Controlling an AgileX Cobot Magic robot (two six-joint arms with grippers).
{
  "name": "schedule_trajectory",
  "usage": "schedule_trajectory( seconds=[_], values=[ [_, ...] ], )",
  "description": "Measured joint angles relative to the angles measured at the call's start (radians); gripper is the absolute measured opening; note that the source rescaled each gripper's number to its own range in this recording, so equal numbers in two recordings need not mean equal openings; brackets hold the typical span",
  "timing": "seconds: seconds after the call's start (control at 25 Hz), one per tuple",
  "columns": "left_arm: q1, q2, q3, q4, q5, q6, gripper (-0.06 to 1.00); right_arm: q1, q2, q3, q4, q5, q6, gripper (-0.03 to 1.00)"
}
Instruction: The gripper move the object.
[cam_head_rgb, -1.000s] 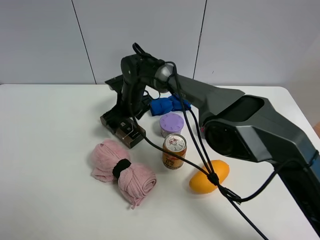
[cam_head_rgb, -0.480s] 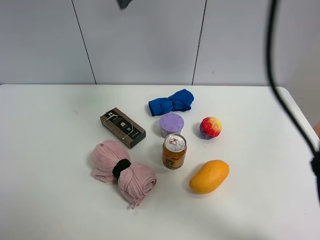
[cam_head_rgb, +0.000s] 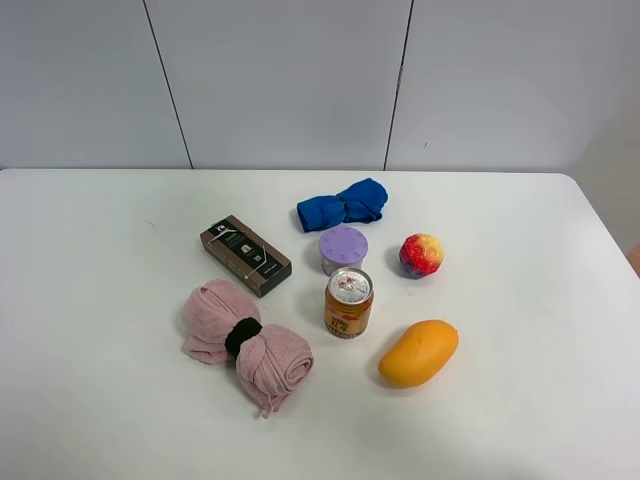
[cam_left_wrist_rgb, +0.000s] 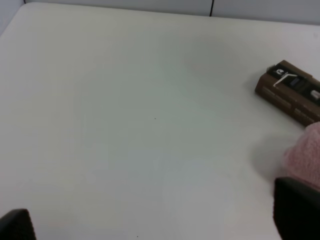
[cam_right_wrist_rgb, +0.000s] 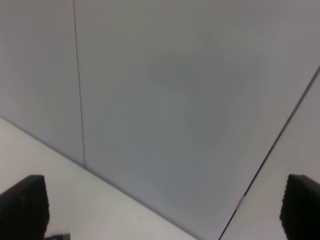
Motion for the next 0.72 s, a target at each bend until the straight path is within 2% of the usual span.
schedule_trajectory(
  seconds=[0.36, 0.48, 0.56, 0.72],
  values=[
    [0.000, 0.000, 0.000, 0.000, 0.000, 0.000, 1.00, 0.000, -0.180, 0.005, -0.015, 0.004, -0.041, 0.80],
    [0.000, 0.000, 0.000, 0.000, 0.000, 0.000, 1.00, -0.033, -0.233, 0.005, -0.012, 0.003, -0.045, 0.80],
    [0.000, 0.000, 0.000, 0.000, 0.000, 0.000, 1.00, -0.112, -0.269, 0.025, 0.001, 0.002, -0.059, 0.80],
    [0.000, 0.000, 0.000, 0.000, 0.000, 0.000, 1.00, -0.362, -0.375, 0.198, 0.051, 0.001, -0.104, 0.80]
  ],
)
